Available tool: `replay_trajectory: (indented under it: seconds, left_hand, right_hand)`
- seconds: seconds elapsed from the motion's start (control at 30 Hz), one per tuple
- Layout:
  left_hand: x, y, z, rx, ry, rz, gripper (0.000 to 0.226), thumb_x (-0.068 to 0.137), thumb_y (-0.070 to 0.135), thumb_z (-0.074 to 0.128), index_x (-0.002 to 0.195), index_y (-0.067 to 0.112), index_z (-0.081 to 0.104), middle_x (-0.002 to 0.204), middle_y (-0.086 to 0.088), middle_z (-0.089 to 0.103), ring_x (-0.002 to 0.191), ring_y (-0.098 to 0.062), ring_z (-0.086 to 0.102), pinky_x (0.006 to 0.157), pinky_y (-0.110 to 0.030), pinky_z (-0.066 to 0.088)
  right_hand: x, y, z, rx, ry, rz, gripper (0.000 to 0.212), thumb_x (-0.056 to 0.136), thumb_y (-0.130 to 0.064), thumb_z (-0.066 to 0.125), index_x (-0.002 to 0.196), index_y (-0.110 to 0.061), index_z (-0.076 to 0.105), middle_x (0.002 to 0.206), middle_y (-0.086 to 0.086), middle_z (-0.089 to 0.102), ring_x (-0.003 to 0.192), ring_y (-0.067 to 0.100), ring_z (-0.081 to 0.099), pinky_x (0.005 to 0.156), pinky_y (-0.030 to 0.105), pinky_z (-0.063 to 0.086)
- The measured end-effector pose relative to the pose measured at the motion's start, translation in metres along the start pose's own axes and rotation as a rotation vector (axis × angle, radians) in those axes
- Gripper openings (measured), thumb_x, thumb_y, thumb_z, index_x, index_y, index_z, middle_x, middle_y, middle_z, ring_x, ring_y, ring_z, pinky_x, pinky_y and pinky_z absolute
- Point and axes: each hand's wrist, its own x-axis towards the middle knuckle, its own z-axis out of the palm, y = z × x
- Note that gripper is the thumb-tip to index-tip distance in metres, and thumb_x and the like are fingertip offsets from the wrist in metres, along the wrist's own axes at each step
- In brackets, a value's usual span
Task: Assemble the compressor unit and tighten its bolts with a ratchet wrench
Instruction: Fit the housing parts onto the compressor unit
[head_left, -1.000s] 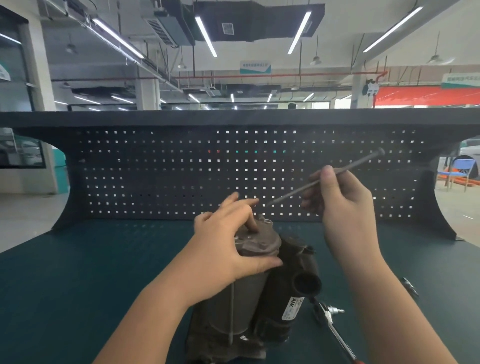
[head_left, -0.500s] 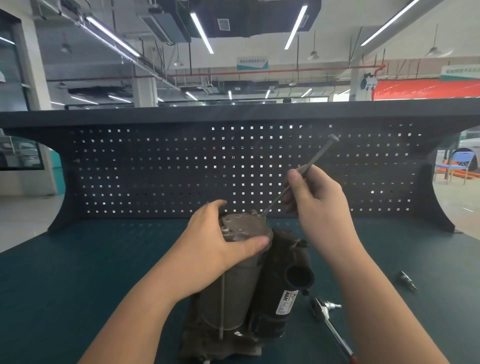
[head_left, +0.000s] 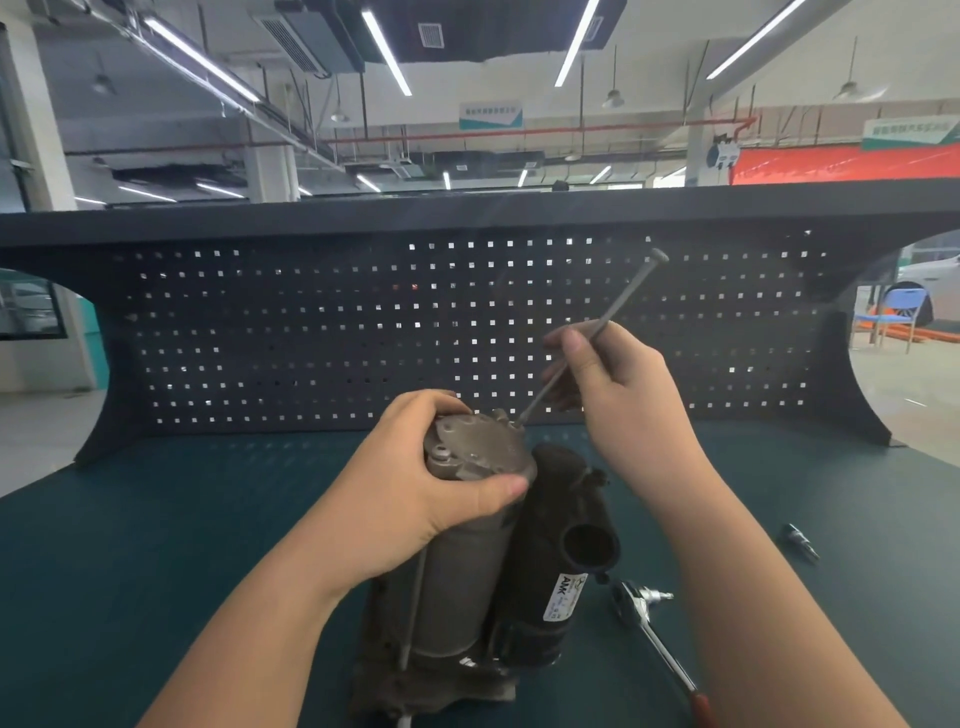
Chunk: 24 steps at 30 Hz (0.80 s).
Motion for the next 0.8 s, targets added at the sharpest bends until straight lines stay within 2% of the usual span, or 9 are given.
replay_trajectory:
  seconds: [0.07, 0.13, 0.23, 0.3, 0.4, 0.5, 0.57, 0.63, 0.8]
  left_hand:
    - [0.000, 0.000, -0.001, -0.025, -0.017, -0.019, 0.070, 0.045, 0.065, 0.077, 0.107, 0.041, 0.055, 0.112, 0.017, 0.062, 0.094, 0.006, 0.063, 0.073, -0.010, 0.047]
    - [-0.001, 0.000, -0.002, -0.041, -0.044, -0.030, 0.067, 0.046, 0.066, 0.076, 0.104, 0.042, 0.054, 0.110, 0.016, 0.064, 0.093, 0.004, 0.065, 0.072, -0.012, 0.049]
    - [-0.002, 0.002, -0.005, -0.047, -0.098, -0.051, 0.060, 0.048, 0.068, 0.076, 0.099, 0.047, 0.052, 0.110, 0.018, 0.063, 0.092, 0.008, 0.064, 0.069, -0.006, 0.047]
    - [-0.002, 0.002, -0.006, -0.019, -0.114, -0.058, 0.058, 0.049, 0.072, 0.074, 0.097, 0.050, 0.050, 0.109, 0.020, 0.061, 0.092, 0.011, 0.062, 0.068, -0.004, 0.045]
    - [-0.002, 0.003, -0.009, 0.036, -0.123, -0.048, 0.057, 0.051, 0.076, 0.070, 0.097, 0.050, 0.050, 0.107, 0.025, 0.062, 0.093, 0.012, 0.061, 0.071, -0.010, 0.045]
    - [-0.001, 0.003, -0.010, 0.071, -0.134, -0.015, 0.057, 0.055, 0.076, 0.069, 0.100, 0.045, 0.051, 0.105, 0.028, 0.064, 0.091, 0.010, 0.063, 0.074, -0.017, 0.045]
    - [-0.001, 0.003, -0.010, 0.088, -0.121, 0.012, 0.056, 0.057, 0.074, 0.069, 0.100, 0.043, 0.053, 0.104, 0.027, 0.065, 0.089, 0.008, 0.064, 0.070, -0.014, 0.047]
    - [0.000, 0.002, -0.011, 0.085, -0.106, 0.038, 0.056, 0.057, 0.072, 0.071, 0.100, 0.041, 0.055, 0.103, 0.025, 0.066, 0.088, 0.006, 0.065, 0.067, -0.010, 0.048]
    - [0.000, 0.001, -0.014, 0.032, -0.143, 0.055, 0.058, 0.054, 0.064, 0.081, 0.101, 0.041, 0.057, 0.100, 0.020, 0.070, 0.086, 0.002, 0.067, 0.071, -0.009, 0.049]
  right_hand:
    - [-0.001, -0.001, 0.000, 0.020, 0.011, -0.038, 0.010, 0.097, -0.017, 0.053, 0.102, -0.024, 0.060, 0.070, -0.005, 0.070, 0.065, 0.007, 0.067, 0.070, 0.028, 0.055]
    - [-0.003, -0.001, 0.002, 0.042, 0.023, -0.021, 0.020, 0.096, -0.016, 0.056, 0.111, -0.028, 0.054, 0.073, -0.003, 0.072, 0.067, 0.011, 0.069, 0.074, 0.036, 0.057]
    - [-0.004, 0.000, 0.002, 0.047, 0.014, 0.006, 0.024, 0.098, -0.015, 0.052, 0.114, -0.033, 0.049, 0.075, -0.006, 0.072, 0.069, 0.014, 0.069, 0.076, 0.043, 0.056]
    - [-0.003, -0.001, 0.003, 0.054, -0.013, -0.012, 0.028, 0.099, -0.013, 0.048, 0.115, -0.036, 0.050, 0.076, -0.005, 0.072, 0.071, 0.015, 0.069, 0.077, 0.043, 0.056]
    - [-0.003, -0.002, 0.007, 0.067, -0.045, -0.017, 0.033, 0.101, -0.012, 0.044, 0.123, -0.036, 0.049, 0.077, -0.007, 0.072, 0.077, 0.018, 0.068, 0.080, 0.043, 0.056]
    - [-0.002, 0.001, 0.010, 0.111, -0.040, 0.023, 0.037, 0.102, -0.011, 0.041, 0.133, -0.030, 0.047, 0.075, -0.010, 0.071, 0.076, 0.012, 0.068, 0.081, 0.036, 0.056]
    - [-0.002, 0.002, 0.010, 0.149, -0.040, 0.038, 0.039, 0.102, -0.010, 0.042, 0.136, -0.027, 0.046, 0.075, -0.009, 0.071, 0.076, 0.011, 0.068, 0.078, 0.031, 0.055]
    - [-0.003, -0.001, 0.009, 0.164, -0.030, 0.008, 0.038, 0.100, -0.009, 0.046, 0.133, -0.028, 0.052, 0.077, -0.005, 0.072, 0.076, 0.014, 0.068, 0.076, 0.029, 0.056]
    - [-0.007, -0.004, 0.013, 0.172, 0.071, -0.036, 0.021, 0.091, -0.007, 0.062, 0.102, -0.024, 0.069, 0.078, 0.001, 0.073, 0.069, 0.014, 0.070, 0.075, 0.041, 0.058]
